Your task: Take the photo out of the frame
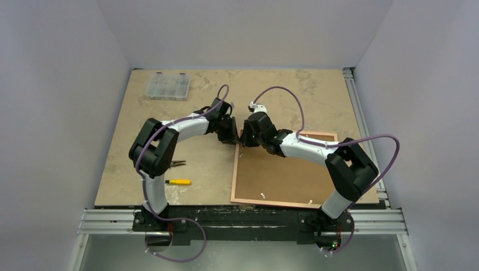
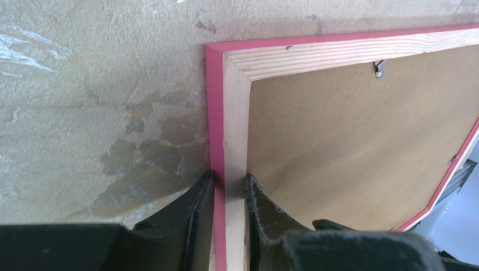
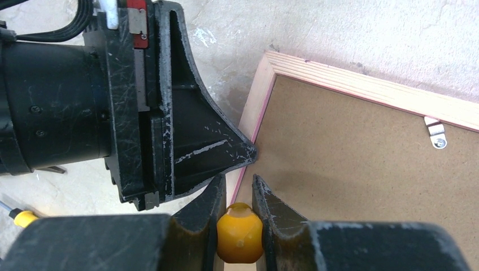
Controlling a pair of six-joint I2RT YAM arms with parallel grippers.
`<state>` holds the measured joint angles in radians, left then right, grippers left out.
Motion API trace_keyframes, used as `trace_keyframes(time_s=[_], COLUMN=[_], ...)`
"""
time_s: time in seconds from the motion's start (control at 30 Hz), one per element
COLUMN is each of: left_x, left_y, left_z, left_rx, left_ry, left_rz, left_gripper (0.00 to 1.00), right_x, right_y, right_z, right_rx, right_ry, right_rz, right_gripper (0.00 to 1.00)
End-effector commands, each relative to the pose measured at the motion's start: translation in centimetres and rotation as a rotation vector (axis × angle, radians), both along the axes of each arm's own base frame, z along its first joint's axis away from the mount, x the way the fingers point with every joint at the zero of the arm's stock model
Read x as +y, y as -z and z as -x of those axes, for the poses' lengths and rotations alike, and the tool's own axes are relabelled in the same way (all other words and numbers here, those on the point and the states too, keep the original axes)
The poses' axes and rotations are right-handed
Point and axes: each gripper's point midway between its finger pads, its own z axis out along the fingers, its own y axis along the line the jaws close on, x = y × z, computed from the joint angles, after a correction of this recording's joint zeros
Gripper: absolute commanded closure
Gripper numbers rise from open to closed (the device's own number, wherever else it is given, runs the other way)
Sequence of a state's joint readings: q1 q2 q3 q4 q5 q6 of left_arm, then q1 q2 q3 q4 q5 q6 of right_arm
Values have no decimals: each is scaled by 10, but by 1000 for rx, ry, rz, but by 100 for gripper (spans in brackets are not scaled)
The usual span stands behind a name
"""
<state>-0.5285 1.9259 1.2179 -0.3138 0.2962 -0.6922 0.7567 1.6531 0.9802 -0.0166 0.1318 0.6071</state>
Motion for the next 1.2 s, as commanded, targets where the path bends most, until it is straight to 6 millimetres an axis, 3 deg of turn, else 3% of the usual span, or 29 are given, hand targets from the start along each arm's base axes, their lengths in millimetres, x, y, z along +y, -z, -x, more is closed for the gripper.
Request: trace_keyframes(time_s=[0.0, 0.3, 0.5, 0.73, 0.83, 0.93, 1.07, 1.17], left_x=[-1, -1, -2, -1, -1, 2, 9, 29], left_y=[-10, -10, -8, -11, -17, -27, -45, -49], left_z=[-7, -7, -6, -7, -9, -12, -11, -3], left_rx=[-26, -26, -22, -29, -45, -73, -121, -129], left_ry=[2, 4, 4, -6, -11, -20, -20, -82], left_rz=[12, 11, 11, 9, 13, 8, -12, -129], left_gripper=[100, 100, 100, 100, 92, 77, 61, 57], right_x=[2, 3, -15, -34, -52, -74, -106, -120], right_y=[-1, 1, 1, -31, -52, -66, -69, -71], right_z=[11, 16, 13, 18, 30, 47, 69, 83], right_rx=[-9, -27, -30, -92, -120, -144, -152, -156], right_ry=[-99, -117, -26, 77, 108, 136, 179, 199], right_rz=[88, 243, 300, 229, 189, 154, 137, 98], right_gripper=[100, 100, 100, 100, 100, 100, 100, 100])
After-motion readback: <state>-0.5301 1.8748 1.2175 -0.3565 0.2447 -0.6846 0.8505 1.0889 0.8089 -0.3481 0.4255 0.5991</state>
